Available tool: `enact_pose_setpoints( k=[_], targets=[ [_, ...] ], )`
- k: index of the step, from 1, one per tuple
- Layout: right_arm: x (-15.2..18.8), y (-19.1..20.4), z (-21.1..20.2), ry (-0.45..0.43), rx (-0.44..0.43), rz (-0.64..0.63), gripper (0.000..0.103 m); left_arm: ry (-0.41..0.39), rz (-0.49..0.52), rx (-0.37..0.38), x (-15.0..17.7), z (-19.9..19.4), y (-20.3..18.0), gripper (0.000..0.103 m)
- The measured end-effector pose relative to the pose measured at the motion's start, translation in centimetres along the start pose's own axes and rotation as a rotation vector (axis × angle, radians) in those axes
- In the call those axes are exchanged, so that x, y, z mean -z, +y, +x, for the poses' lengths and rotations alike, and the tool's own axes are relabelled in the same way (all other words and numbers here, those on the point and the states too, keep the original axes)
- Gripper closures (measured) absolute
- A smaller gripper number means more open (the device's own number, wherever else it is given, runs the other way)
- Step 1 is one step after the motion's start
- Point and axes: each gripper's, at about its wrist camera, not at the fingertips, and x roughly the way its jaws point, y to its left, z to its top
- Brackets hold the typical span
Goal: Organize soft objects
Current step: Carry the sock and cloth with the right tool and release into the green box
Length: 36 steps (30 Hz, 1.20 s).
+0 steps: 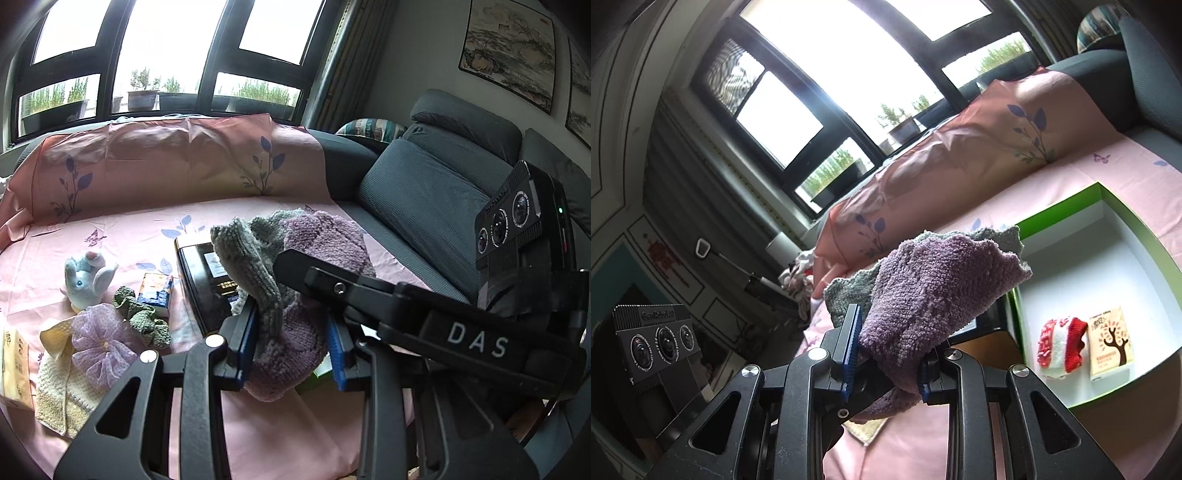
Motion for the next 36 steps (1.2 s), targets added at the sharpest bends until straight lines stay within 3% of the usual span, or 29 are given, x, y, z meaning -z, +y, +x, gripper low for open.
enact_pose_setpoints(
  k=[18,23,24,26,28,31,33,36],
  targets=[
    [-0.3,-10.8,-2.6,-0.115,0.152,0.332,0.076,0.185,0.121,0.141,-1.0,10.9,-4.8,0.072],
    [-0.1,-12.7,-3.2,-0.134,0.213,0.408,0.075,0.243,0.079,0.171,-0.8,13.3,-5.4,0.067],
    [-0.1,-12.9,-3.2,-0.138,0.23,0.417,0.075,0.246,0.068,0.17,-0.7,13.4,-5.4,0.061],
    [0.0,-13.0,-3.4,-0.143,0.257,0.427,0.066,0.242,0.044,0.174,-0.3,13.2,-5.3,0.046],
    [0.1,-13.1,-3.7,-0.165,0.258,0.437,0.033,0.237,0.022,0.202,0.0,12.8,-4.9,0.039],
    [0.0,-12.5,-3.9,-0.175,0.28,0.423,0.03,0.226,-0.021,0.28,0.0,11.6,-4.3,0.03],
    [0.0,-12.1,-4.0,-0.178,0.311,0.414,0.026,0.215,-0.018,0.254,0.1,10.7,-4.2,0.024],
    [0.0,-11.5,-4.1,-0.192,0.335,0.395,0.026,0.175,-0.01,0.202,0.0,8.9,-3.4,0.023]
  ],
)
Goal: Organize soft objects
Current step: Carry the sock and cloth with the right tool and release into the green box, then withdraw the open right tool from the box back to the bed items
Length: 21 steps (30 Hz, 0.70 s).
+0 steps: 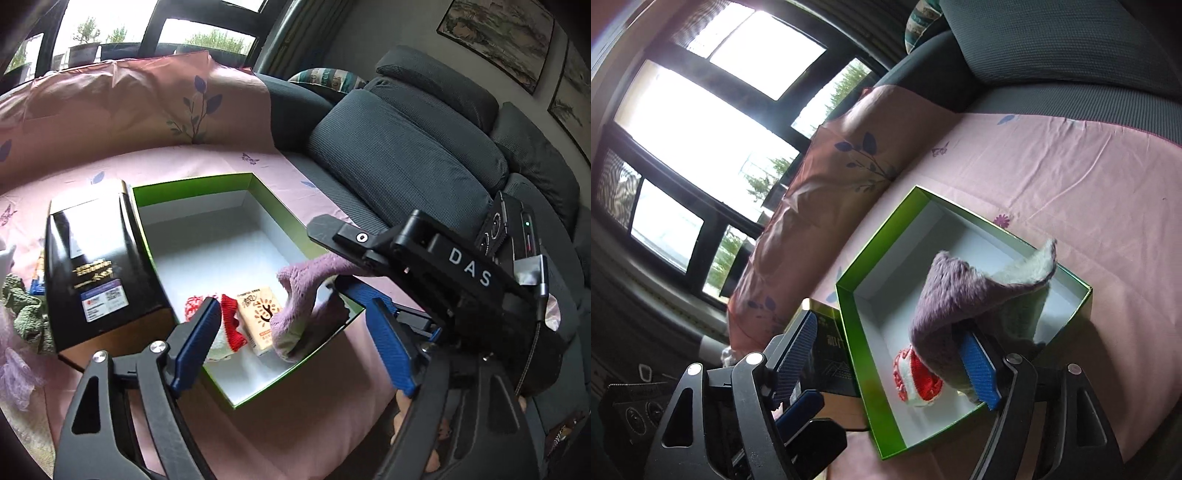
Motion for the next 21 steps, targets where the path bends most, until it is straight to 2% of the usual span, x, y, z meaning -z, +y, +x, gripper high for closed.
enact_pose_setpoints(
  k=[2,5,6,7,11,13,15,18,21],
  targets=[
    [0.1,0.5,-0.4,-0.011,-0.008,-0.014,0.026,-0.025,-0.011,-0.031,0.3,-1.5,0.6,0.022],
    [0.6,1.8,-1.1,-0.039,-0.023,-0.052,0.025,-0.064,-0.048,-0.095,0.9,-3.9,2.3,0.01],
    [0.8,2.4,-1.4,-0.05,-0.029,-0.069,0.019,-0.084,-0.059,-0.118,1.2,-4.9,2.9,0.009],
    [1.0,3.0,-1.6,-0.064,-0.04,-0.086,0.014,-0.108,-0.069,-0.14,1.6,-6.0,3.6,0.009],
    [2.1,5.6,-2.1,-0.087,-0.085,-0.147,0.012,-0.2,-0.108,-0.29,3.6,-10.5,6.7,0.009],
    [2.7,6.9,-1.8,-0.065,-0.111,-0.181,0.006,-0.277,-0.138,-0.372,5.0,-13.2,8.5,0.009],
    [3.5,8.3,-1.2,-0.025,-0.139,-0.224,0.006,-0.318,-0.161,-0.437,6.2,-15.4,10.7,0.009],
    [4.8,10.4,0.0,0.038,-0.166,-0.258,0.006,-0.302,-0.23,-0.538,7.8,-17.3,14.5,0.009],
    [6.5,12.6,1.7,0.122,-0.186,-0.302,0.006,-0.294,-0.348,-0.582,9.9,-18.4,18.4,0.009]
  ],
)
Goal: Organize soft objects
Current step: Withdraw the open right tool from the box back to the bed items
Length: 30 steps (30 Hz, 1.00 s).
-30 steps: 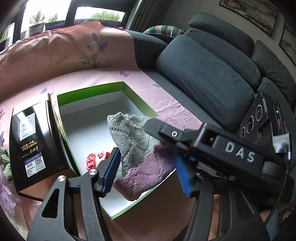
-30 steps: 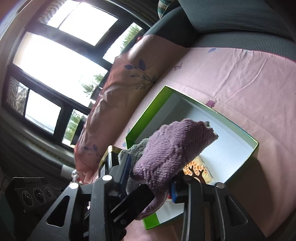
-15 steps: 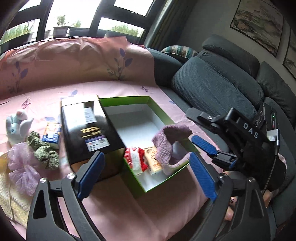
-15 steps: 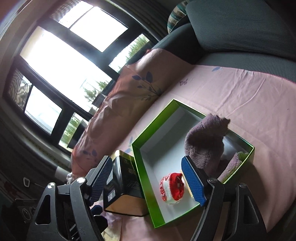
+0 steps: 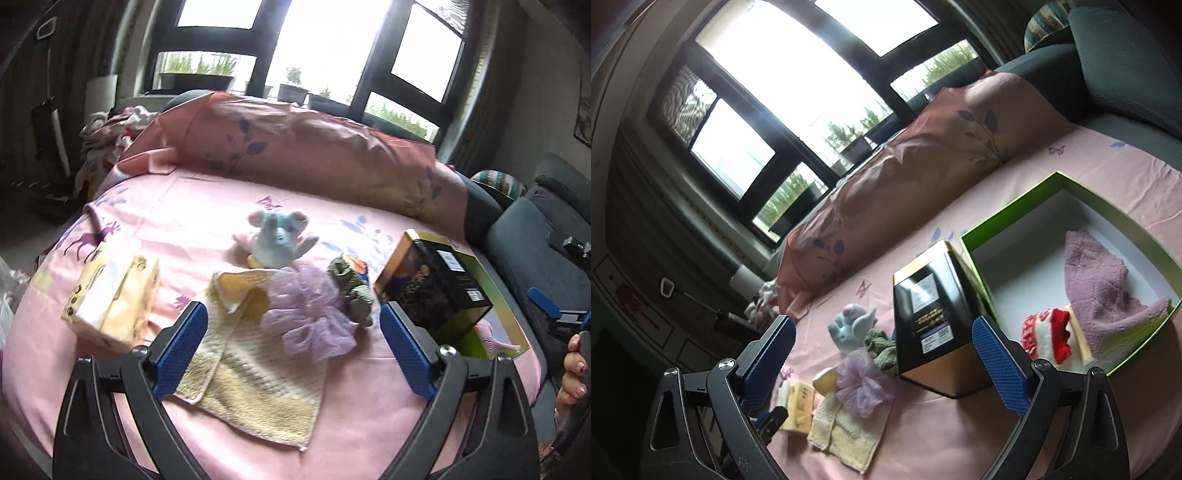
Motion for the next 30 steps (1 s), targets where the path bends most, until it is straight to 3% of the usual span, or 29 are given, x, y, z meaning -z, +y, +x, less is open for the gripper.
enact_pose_setpoints(
  k=[5,8,11,13,17,23,27,29,30],
  targets=[
    [2.6,4.6,4.2,0.123,0.006,-0.146,0.006,0.017,-0.129,-0.063,2.2,1.7,5.9,0.009],
    [4.8,6.6,7.3,0.199,0.032,-0.207,0.006,0.08,-0.191,-0.098,3.4,2.7,7.6,0.009],
    [7.1,7.7,10.5,0.274,0.063,-0.238,0.006,0.093,-0.171,-0.188,3.8,3.1,7.9,0.009],
    [8.4,7.9,12.3,0.31,0.099,-0.248,0.006,0.087,-0.158,-0.201,3.6,3.0,8.1,0.009],
    [10.3,8.5,15.0,0.322,0.257,-0.322,0.006,0.091,-0.175,-0.217,3.7,3.0,9.0,0.009],
    [11.6,7.8,18.0,0.348,0.327,-0.321,0.006,0.1,-0.201,-0.252,3.5,2.5,10.2,0.009],
    [12.5,7.2,20.0,0.389,0.374,-0.325,0.019,0.094,-0.222,-0.277,3.4,2.1,11.0,0.009],
    [12.8,7.1,20.5,0.39,0.384,-0.341,0.029,0.093,-0.238,-0.271,3.3,1.9,11.3,0.009],
    [13.0,7.0,20.7,0.387,0.389,-0.349,0.04,0.095,-0.243,-0.263,3.3,1.8,11.4,0.009]
  ],
)
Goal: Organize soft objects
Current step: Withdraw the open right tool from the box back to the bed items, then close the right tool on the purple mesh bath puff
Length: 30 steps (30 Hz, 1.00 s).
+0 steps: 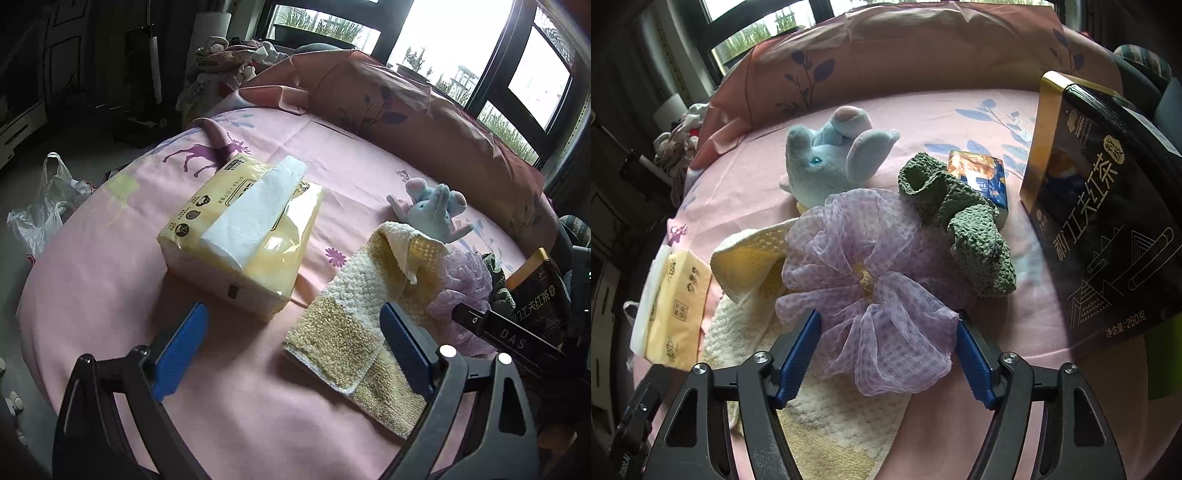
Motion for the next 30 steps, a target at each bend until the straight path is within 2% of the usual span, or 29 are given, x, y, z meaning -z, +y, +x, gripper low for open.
enact_pose_setpoints(
  k=[1,3,6,10,12,17,20,21,23,25,27,30],
  targets=[
    [0.1,0.1,0.2,-0.003,-0.001,-0.005,0.059,0.003,-0.002,0.006,0.0,0.0,0.0,0.009],
    [0.1,0.4,0.2,0.001,0.007,-0.028,0.074,0.009,0.0,0.012,-0.1,0.0,0.1,0.009],
    [0.3,0.9,-1.6,-0.038,-0.033,-0.055,0.077,0.013,0.01,0.016,-0.3,-0.2,0.2,0.009],
    [0.9,1.6,-5.5,-0.053,-0.178,-0.108,0.077,0.02,-0.007,0.044,-0.6,-0.4,0.8,0.009],
    [1.5,2.1,-6.8,-0.048,-0.202,-0.134,0.077,0.026,-0.024,0.048,-0.7,-0.3,1.1,0.009],
    [3.6,3.9,-5.5,0.107,-0.307,-0.225,0.077,0.04,-0.045,0.066,-0.7,-0.3,1.5,0.009],
    [4.1,3.9,-4.4,0.193,-0.238,-0.239,0.077,0.041,-0.039,0.066,-0.6,-0.3,1.4,0.009],
    [4.0,3.5,-4.6,0.193,-0.225,-0.231,0.076,0.043,-0.036,0.067,-0.6,-0.2,1.3,0.009],
    [3.6,2.7,-5.7,0.146,-0.236,-0.214,0.063,0.05,-0.031,0.08,-0.6,-0.2,1.2,0.009],
    [3.2,1.7,-7.1,0.091,-0.255,-0.182,0.029,0.06,-0.027,0.104,-0.5,-0.2,1.0,0.009],
    [2.7,0.5,-8.4,0.027,-0.274,-0.15,0.019,0.076,-0.024,0.145,-0.3,-0.1,0.7,0.009],
    [2.0,-0.7,-8.7,0.005,-0.293,-0.111,0.019,0.108,-0.016,0.186,0.2,0.2,-0.3,0.009]
  ],
)
